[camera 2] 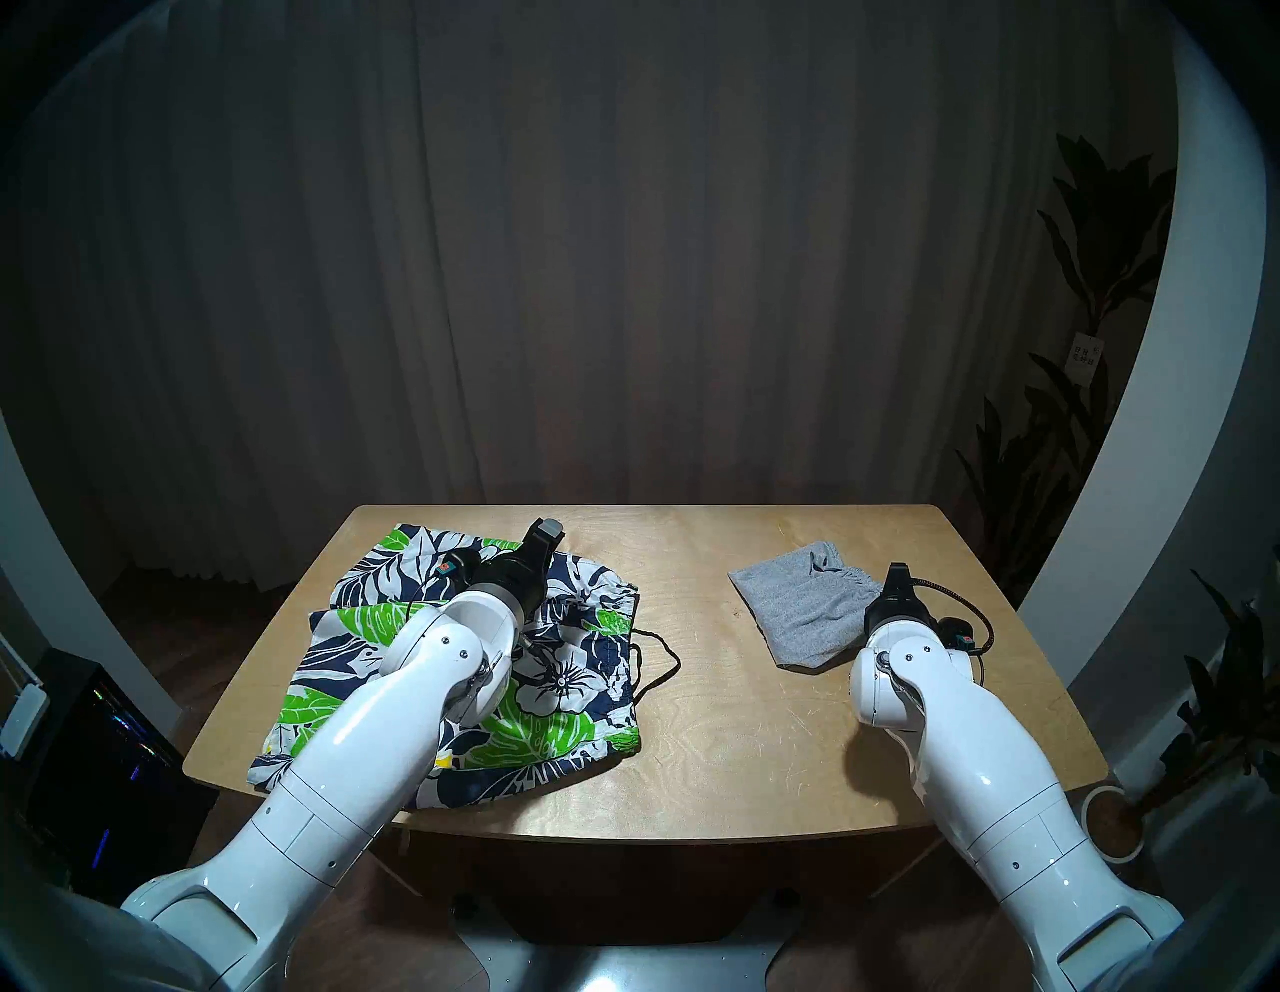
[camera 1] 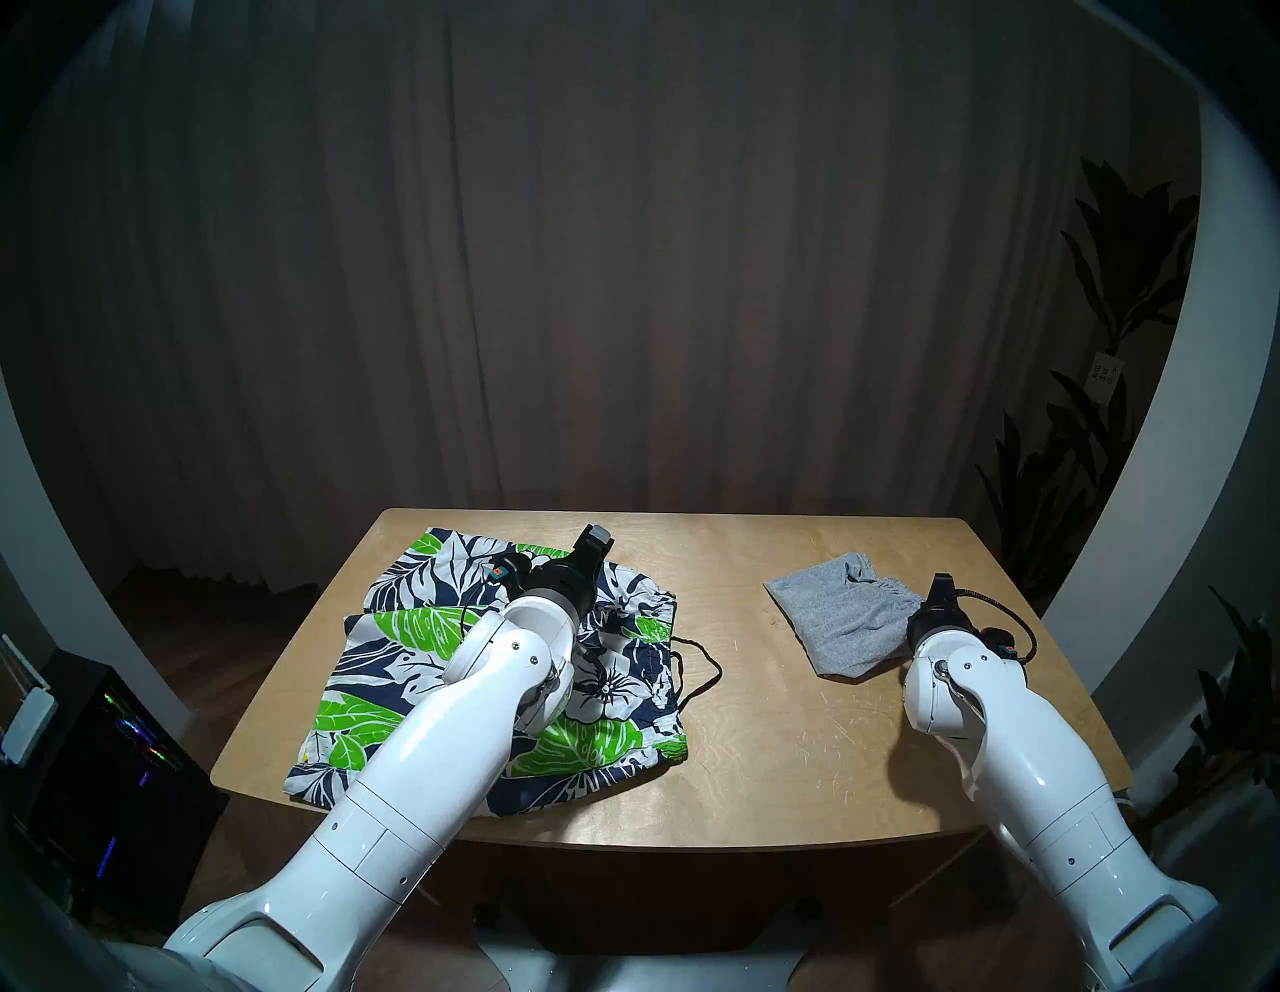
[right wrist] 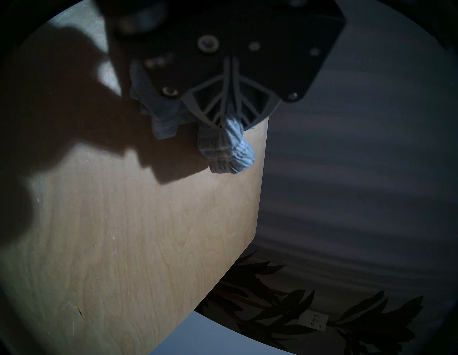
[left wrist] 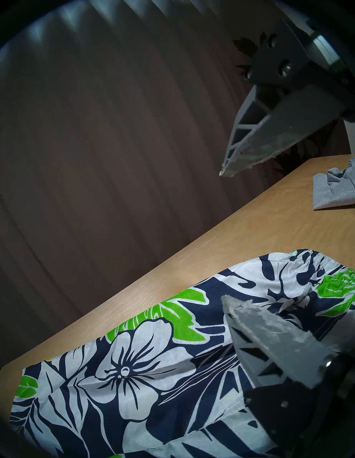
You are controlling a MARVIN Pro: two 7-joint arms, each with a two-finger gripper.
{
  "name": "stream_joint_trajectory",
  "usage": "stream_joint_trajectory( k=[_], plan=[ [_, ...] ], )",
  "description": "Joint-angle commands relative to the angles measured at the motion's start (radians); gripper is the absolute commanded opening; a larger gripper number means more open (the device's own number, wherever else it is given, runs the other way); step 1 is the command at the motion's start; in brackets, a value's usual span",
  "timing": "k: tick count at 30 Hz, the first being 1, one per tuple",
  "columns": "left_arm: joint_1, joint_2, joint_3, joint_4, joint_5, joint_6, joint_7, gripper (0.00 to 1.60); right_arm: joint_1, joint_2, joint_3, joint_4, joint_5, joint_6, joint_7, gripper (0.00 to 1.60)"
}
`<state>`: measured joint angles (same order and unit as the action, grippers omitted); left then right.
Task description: Fold pants twice and stack them
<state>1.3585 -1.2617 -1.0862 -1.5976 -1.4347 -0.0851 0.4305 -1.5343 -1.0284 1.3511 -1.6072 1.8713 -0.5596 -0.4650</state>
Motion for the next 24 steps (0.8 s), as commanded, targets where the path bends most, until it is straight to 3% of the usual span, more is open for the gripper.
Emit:
stream_joint_trajectory(
  k=[1, 8, 16, 17, 24],
  plan=[
    [-0.032, -0.01, -0.002, -0.009, 0.002, 0.003, -0.003, 1.6, 0.045, -0.027, 0.0, -0.003, -0.005, -0.001, 0.063, 0.0],
    [-0.03, -0.012, -0.006, -0.004, 0.004, 0.001, 0.0, 1.6, 0.087, -0.05, -0.026, 0.032, -0.024, 0.016, 0.136, 0.0],
    [-0.021, -0.012, -0.015, -0.006, 0.004, -0.007, 0.003, 1.6, 0.117, -0.084, -0.016, 0.081, -0.015, 0.045, 0.299, 0.0],
    [-0.021, -0.012, -0.016, -0.006, 0.004, -0.007, 0.003, 1.6, 0.12, -0.087, -0.009, 0.08, -0.022, 0.048, 0.277, 0.0],
    [-0.023, -0.016, -0.015, -0.001, 0.004, -0.005, 0.001, 1.6, 0.084, -0.076, 0.027, 0.15, 0.032, 0.151, 0.383, 0.0]
  ],
)
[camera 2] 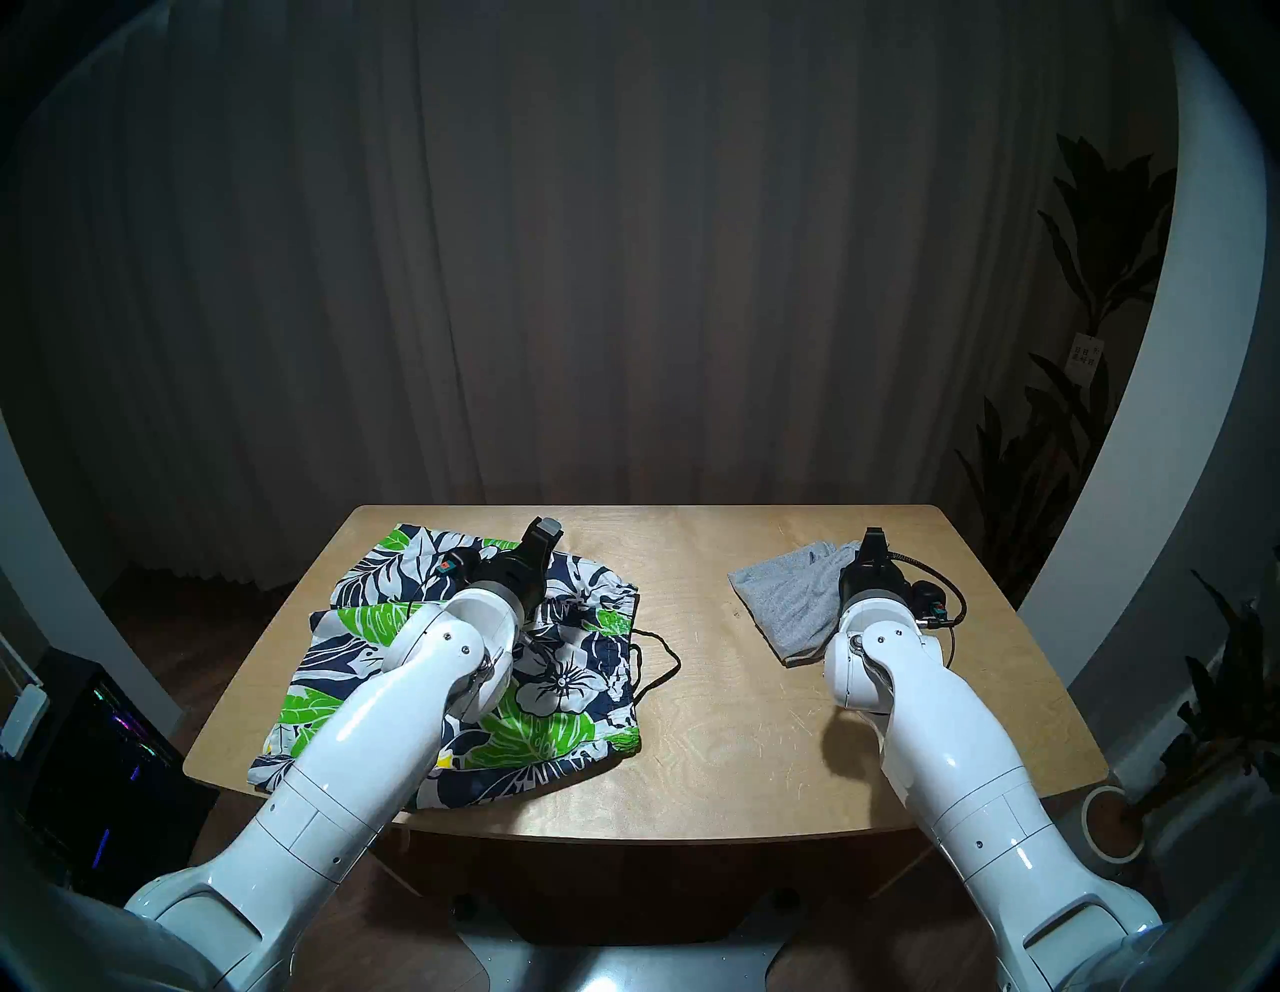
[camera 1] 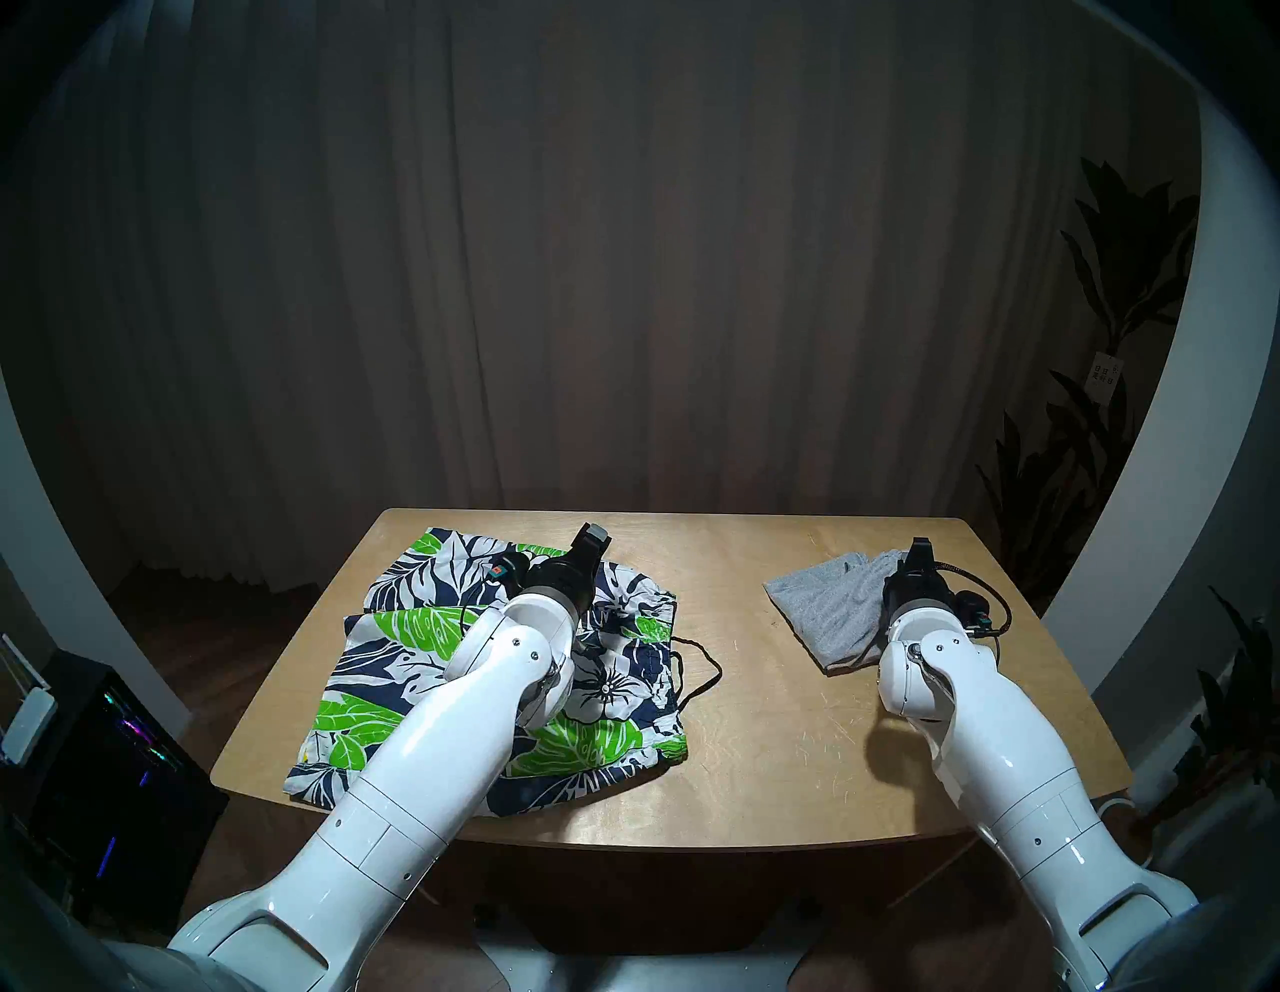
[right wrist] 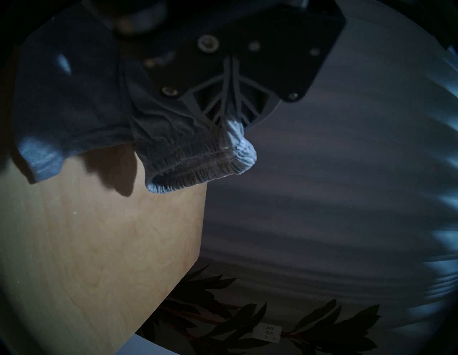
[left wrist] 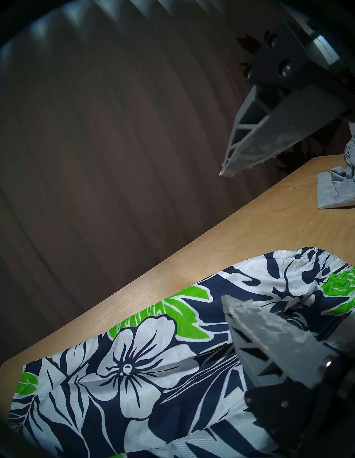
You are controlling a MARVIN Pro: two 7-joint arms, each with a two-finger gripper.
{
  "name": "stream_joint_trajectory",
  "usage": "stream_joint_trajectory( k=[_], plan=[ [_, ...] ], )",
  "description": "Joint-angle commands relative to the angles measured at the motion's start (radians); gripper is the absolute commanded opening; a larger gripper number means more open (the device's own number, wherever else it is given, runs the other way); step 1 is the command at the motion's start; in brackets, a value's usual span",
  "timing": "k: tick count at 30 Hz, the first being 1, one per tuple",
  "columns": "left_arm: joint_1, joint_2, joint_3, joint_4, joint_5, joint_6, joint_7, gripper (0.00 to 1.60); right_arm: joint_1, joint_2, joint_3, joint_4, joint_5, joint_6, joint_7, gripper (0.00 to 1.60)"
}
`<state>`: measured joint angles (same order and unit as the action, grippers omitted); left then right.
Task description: Fold pants twice and stack them
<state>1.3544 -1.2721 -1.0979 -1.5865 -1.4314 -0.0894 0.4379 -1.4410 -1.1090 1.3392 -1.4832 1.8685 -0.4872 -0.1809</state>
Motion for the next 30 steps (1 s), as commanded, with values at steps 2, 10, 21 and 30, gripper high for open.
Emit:
stream_joint_trajectory(
  k=[2, 10, 21, 30],
  plan=[
    [-0.02, -0.008, -0.001, -0.009, 0.001, 0.001, -0.006, 1.6, -0.039, 0.011, 0.046, 0.031, 0.06, 0.098, 0.145, 0.0],
    [-0.026, -0.012, 0.005, 0.0, 0.004, 0.007, -0.006, 1.6, -0.138, 0.06, 0.028, -0.048, 0.059, 0.095, 0.004, 0.0],
    [-0.042, -0.024, 0.005, 0.016, 0.007, 0.008, -0.011, 1.6, -0.209, 0.092, 0.06, -0.145, 0.051, 0.036, -0.109, 1.37],
    [-0.049, -0.031, 0.0, 0.024, 0.008, 0.011, -0.017, 1.6, -0.22, 0.091, 0.103, -0.244, 0.077, 0.0, -0.211, 1.6]
  ],
)
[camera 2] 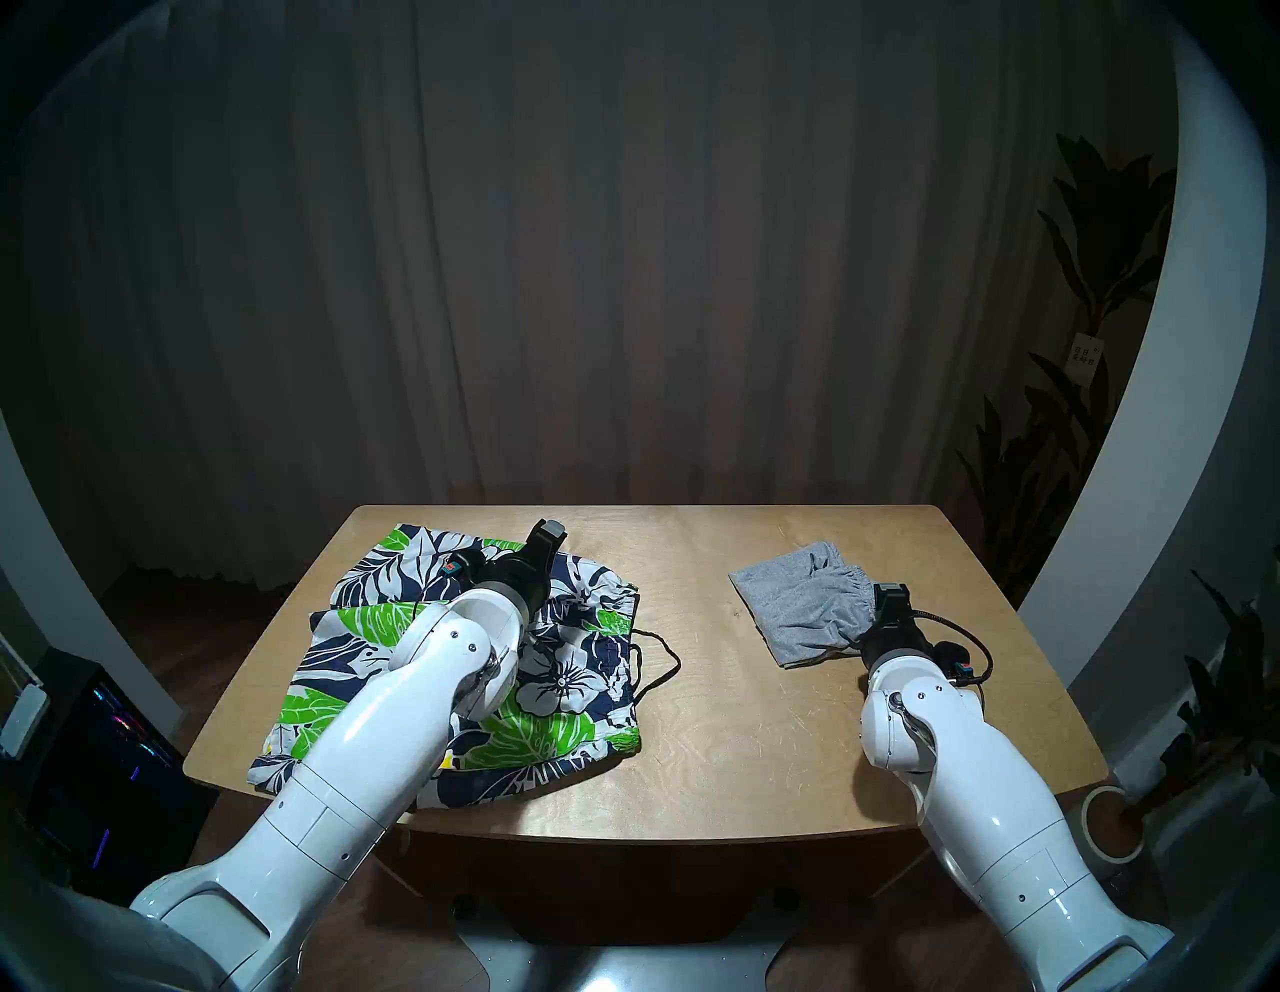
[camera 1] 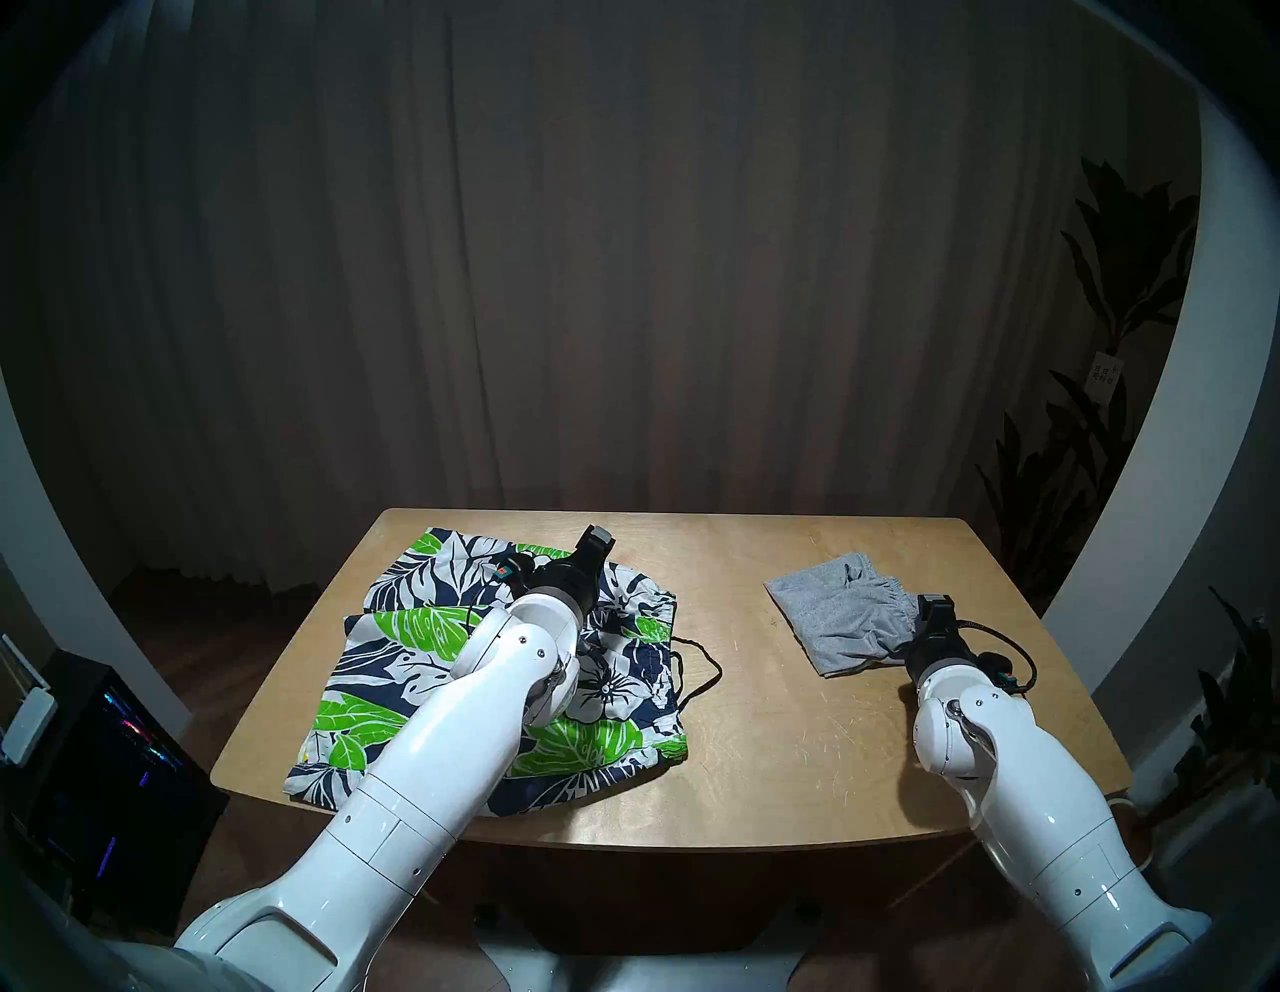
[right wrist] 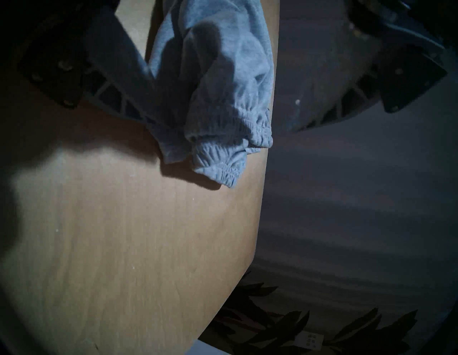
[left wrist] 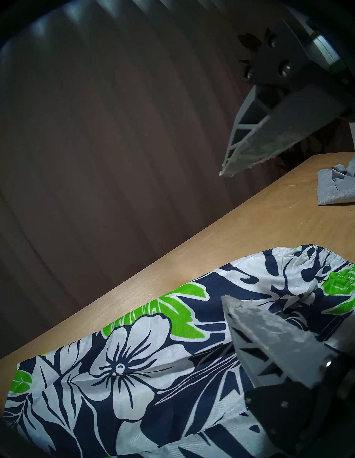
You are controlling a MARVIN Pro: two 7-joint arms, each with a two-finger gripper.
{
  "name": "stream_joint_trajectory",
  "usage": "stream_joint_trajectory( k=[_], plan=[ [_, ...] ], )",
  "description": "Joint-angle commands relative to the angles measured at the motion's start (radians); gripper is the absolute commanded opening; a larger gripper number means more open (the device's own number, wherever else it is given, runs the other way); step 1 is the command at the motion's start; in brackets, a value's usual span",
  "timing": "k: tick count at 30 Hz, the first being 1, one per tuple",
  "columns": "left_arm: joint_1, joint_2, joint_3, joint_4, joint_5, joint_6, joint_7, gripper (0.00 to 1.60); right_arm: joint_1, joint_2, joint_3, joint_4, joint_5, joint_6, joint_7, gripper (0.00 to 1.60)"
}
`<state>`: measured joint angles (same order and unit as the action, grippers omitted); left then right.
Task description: Fold pants twice and stack them
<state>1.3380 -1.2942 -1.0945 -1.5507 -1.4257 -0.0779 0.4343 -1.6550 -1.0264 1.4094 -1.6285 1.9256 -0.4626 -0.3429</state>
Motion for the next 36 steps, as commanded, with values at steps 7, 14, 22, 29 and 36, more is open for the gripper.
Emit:
stream_joint_trajectory(
  k=[7, 14, 22, 29, 36],
  plan=[
    [-0.032, -0.008, -0.013, -0.014, 0.002, -0.002, -0.015, 1.6, -0.038, 0.031, 0.053, -0.195, 0.021, -0.047, -0.117, 1.6],
    [-0.03, -0.007, -0.021, -0.015, 0.0, -0.001, -0.022, 1.6, -0.037, 0.063, 0.035, -0.278, -0.011, -0.075, -0.214, 1.6],
    [-0.01, 0.025, -0.028, -0.035, 0.033, -0.015, -0.034, 1.6, -0.002, -0.016, 0.032, -0.379, 0.063, -0.096, -0.316, 1.6],
    [0.035, 0.079, -0.028, -0.091, 0.086, -0.044, -0.082, 1.6, 0.002, -0.098, -0.022, -0.474, 0.165, -0.11, -0.364, 1.6],
    [0.127, 0.136, -0.068, -0.186, 0.096, -0.088, -0.112, 1.6, -0.013, -0.158, -0.087, -0.569, 0.249, -0.123, -0.383, 1.6]
  ],
)
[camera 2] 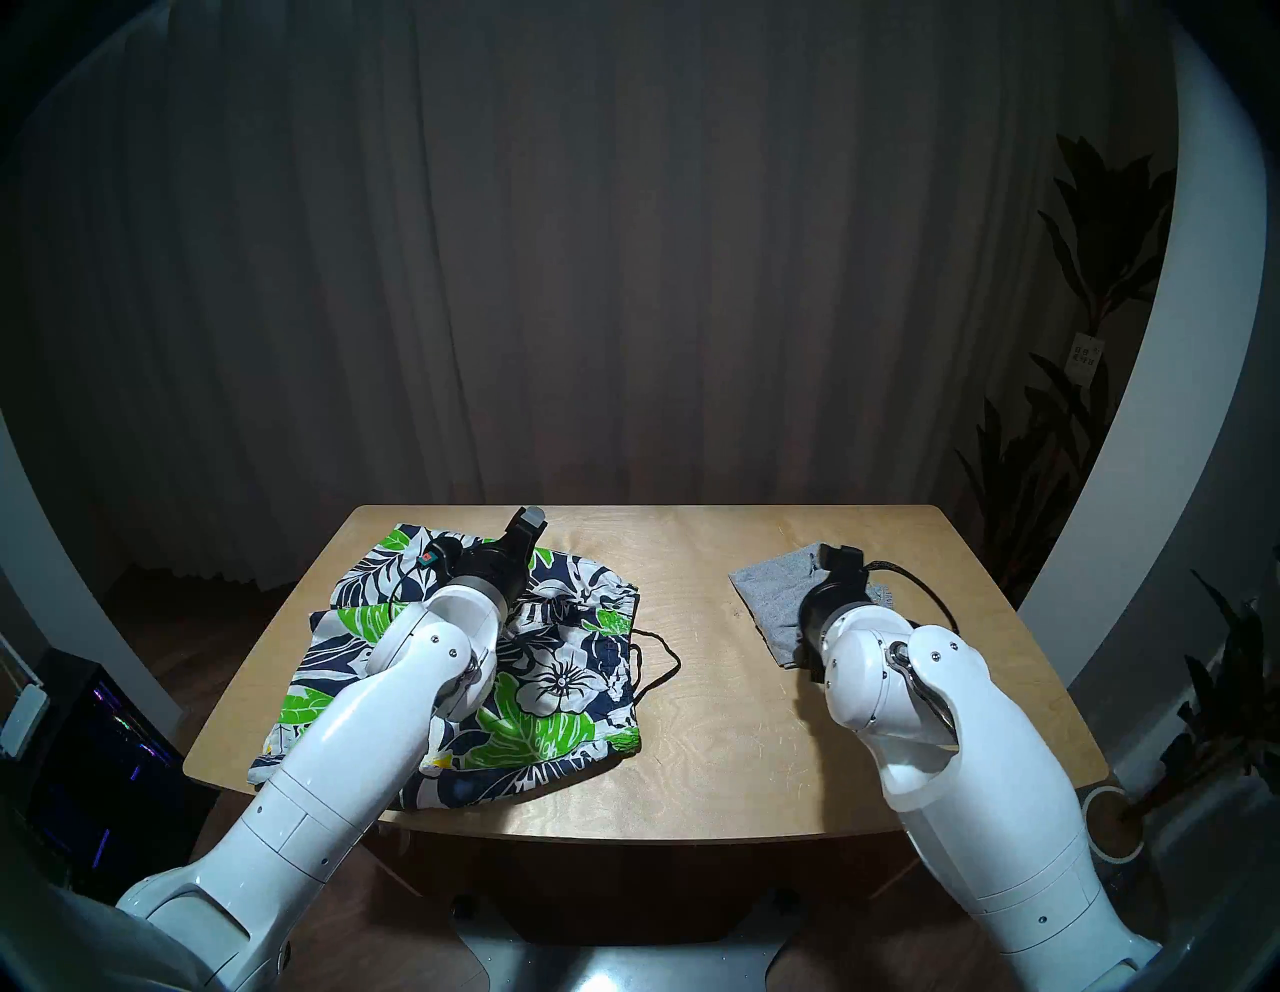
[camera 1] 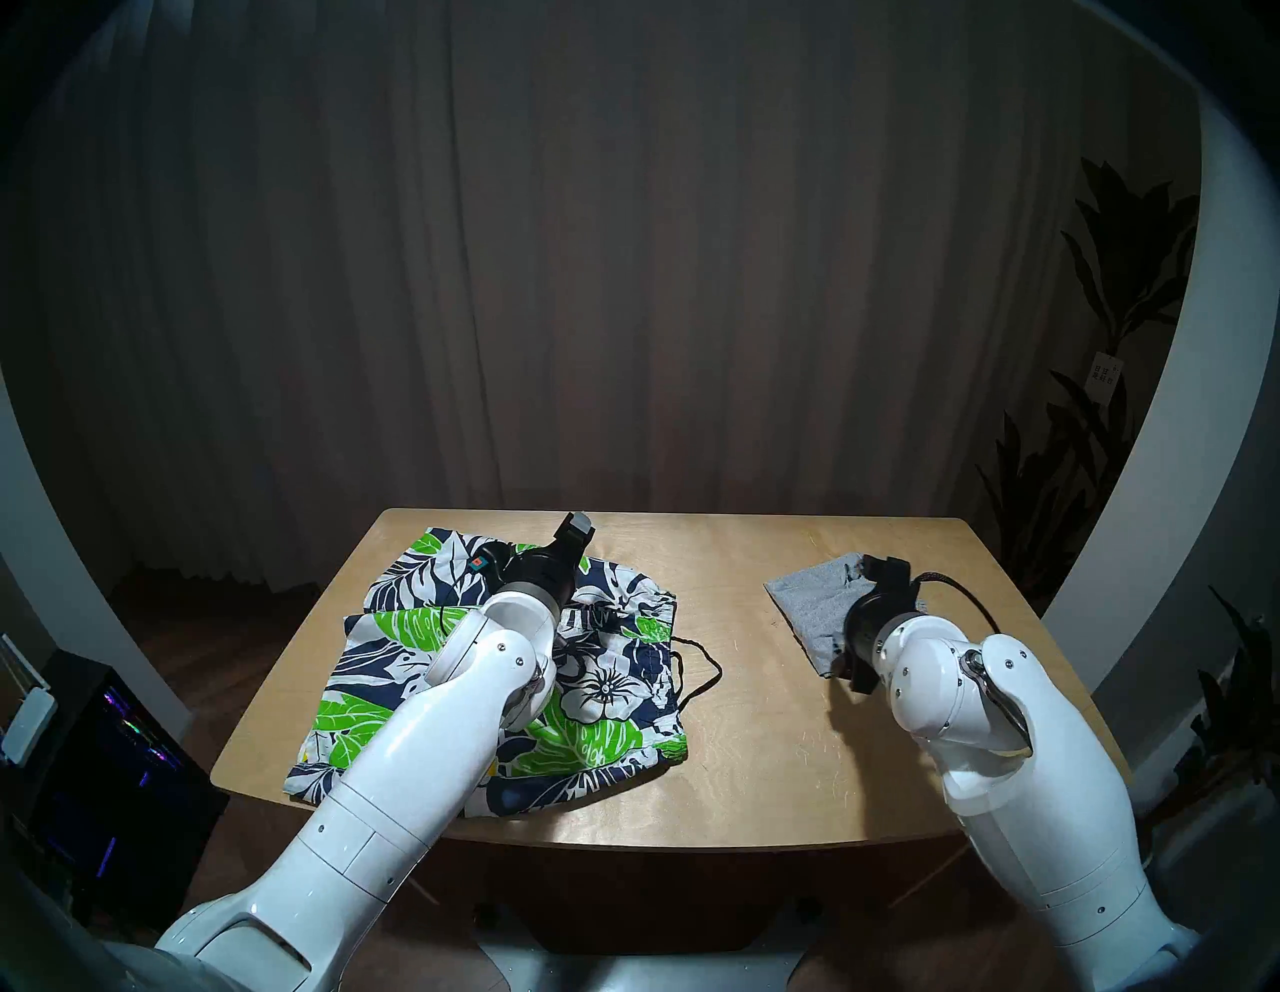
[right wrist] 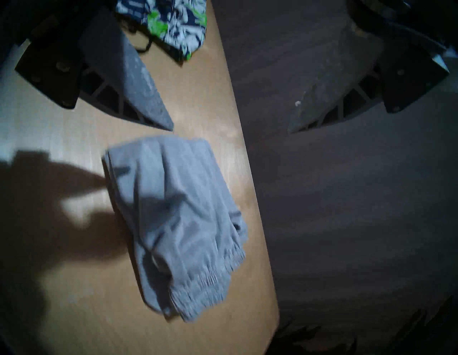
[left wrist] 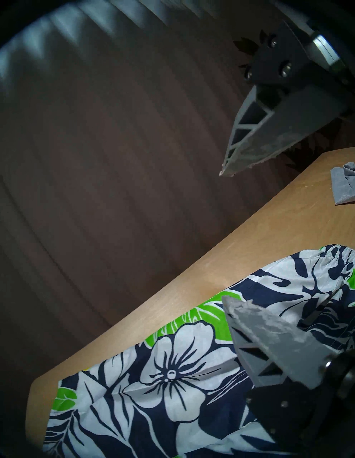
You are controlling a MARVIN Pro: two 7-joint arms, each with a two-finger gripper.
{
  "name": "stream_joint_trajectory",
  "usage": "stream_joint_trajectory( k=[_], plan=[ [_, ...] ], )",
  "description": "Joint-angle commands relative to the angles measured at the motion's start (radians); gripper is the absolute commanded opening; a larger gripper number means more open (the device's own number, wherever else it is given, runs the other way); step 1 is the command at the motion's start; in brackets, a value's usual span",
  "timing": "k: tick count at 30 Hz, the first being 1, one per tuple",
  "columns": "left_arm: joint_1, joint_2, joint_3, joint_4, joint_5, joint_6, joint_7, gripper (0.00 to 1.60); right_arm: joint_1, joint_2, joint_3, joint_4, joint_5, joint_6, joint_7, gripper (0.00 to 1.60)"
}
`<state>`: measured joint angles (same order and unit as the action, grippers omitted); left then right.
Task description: Fold pants twice and stack them
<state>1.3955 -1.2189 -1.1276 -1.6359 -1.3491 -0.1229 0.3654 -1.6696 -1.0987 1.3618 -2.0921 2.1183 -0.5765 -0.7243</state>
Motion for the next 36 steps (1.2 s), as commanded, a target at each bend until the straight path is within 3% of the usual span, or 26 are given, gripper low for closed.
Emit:
stream_joint_trajectory(
  k=[1, 11, 17, 20, 28, 36],
  plan=[
    [0.083, 0.068, -0.041, -0.114, 0.02, -0.048, -0.046, 1.6, 0.001, -0.092, -0.048, -0.117, 0.065, -0.011, -0.002, 1.6],
    [0.228, 0.145, -0.101, -0.221, 0.021, -0.096, -0.094, 1.6, -0.048, -0.148, -0.131, -0.253, 0.158, -0.001, 0.005, 1.6],
    [0.315, 0.192, -0.14, -0.254, 0.012, -0.132, -0.129, 1.6, -0.115, -0.126, -0.195, -0.326, 0.157, 0.027, 0.042, 1.6],
    [0.368, 0.209, -0.176, -0.269, 0.003, -0.164, -0.15, 1.6, -0.146, -0.087, -0.22, -0.351, 0.126, 0.055, 0.072, 1.6],
    [0.463, 0.236, -0.269, -0.287, -0.038, -0.252, -0.202, 1.6, -0.193, -0.013, -0.23, -0.306, 0.048, 0.112, 0.166, 1.6],
    [0.579, 0.242, -0.347, -0.326, -0.119, -0.293, -0.306, 1.6, -0.199, -0.008, -0.254, -0.214, -0.018, 0.183, 0.299, 1.6]
  ],
)
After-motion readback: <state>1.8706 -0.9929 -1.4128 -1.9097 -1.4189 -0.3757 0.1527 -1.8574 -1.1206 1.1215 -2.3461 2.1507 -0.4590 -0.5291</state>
